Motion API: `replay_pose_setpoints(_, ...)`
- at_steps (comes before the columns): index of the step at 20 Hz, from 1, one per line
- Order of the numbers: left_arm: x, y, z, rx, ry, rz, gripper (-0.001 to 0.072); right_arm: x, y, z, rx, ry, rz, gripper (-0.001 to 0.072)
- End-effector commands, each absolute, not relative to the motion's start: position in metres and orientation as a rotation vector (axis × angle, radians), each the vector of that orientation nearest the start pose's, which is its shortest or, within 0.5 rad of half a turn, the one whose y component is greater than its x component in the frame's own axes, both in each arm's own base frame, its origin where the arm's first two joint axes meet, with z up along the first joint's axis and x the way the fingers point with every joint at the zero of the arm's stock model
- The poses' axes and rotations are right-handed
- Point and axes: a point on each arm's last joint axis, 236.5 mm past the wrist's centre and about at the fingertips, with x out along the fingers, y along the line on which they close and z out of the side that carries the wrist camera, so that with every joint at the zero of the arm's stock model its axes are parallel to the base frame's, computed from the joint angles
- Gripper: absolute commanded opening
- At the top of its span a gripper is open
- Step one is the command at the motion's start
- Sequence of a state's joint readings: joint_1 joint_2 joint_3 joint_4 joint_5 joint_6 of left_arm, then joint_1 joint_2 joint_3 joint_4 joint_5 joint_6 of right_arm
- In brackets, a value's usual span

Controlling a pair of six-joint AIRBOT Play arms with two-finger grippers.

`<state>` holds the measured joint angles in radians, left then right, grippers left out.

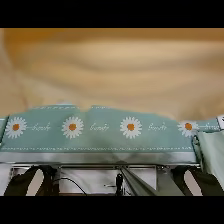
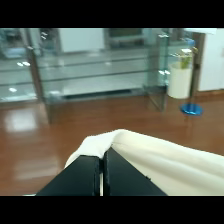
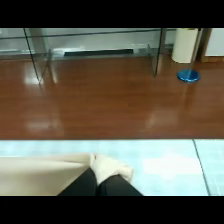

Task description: Fold the shirts.

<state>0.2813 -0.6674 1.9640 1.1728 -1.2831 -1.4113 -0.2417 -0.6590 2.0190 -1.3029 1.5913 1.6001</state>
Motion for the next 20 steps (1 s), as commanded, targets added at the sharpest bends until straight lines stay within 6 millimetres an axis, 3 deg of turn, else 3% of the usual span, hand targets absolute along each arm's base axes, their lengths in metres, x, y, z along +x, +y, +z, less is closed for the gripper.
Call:
replay_pose_setpoints(1,0.13,-0.009,0.519,0.042,-0.052,0.022,0.0024,0.121,0.014,0.435,0.075,0.329,-0.062,0.0025)
replay_pose_setpoints(4,0.144,0.002,0.497,0.032,0.035,0.033,0.0024,0.128,0.013,0.423,0.087,0.375,-0.058,0.0025)
replay_pose_setpoints(6,0.176,0.004,0.468,0.01,0.137,0.03,0.0024,0.146,0.017,0.406,0.107,0.427,-0.025,0.0025)
replay_pose_setpoints(8,0.216,0.0,0.423,-0.012,0.284,0.006,0.0024,0.176,0.023,0.384,0.145,0.479,0.03,0.0025)
replay_pose_setpoints(11,0.281,-0.01,0.337,-0.054,0.518,-0.048,0.0025,0.23,0.02,0.342,0.201,0.532,0.066,0.0025)
replay_pose_setpoints(14,0.351,-0.015,0.263,-0.113,0.631,-0.073,0.0024,0.289,0.016,0.287,0.247,0.634,0.104,0.0025)
replay_pose_setpoints(17,0.411,-0.027,0.202,-0.188,0.722,-0.106,0.0024,0.351,0.016,0.236,0.297,0.743,0.167,0.0025)
replay_pose_setpoints(20,0.477,-0.036,0.154,-0.22,0.713,-0.106,0.0024,0.426,0.024,0.192,0.417,0.755,0.258,0.0025)
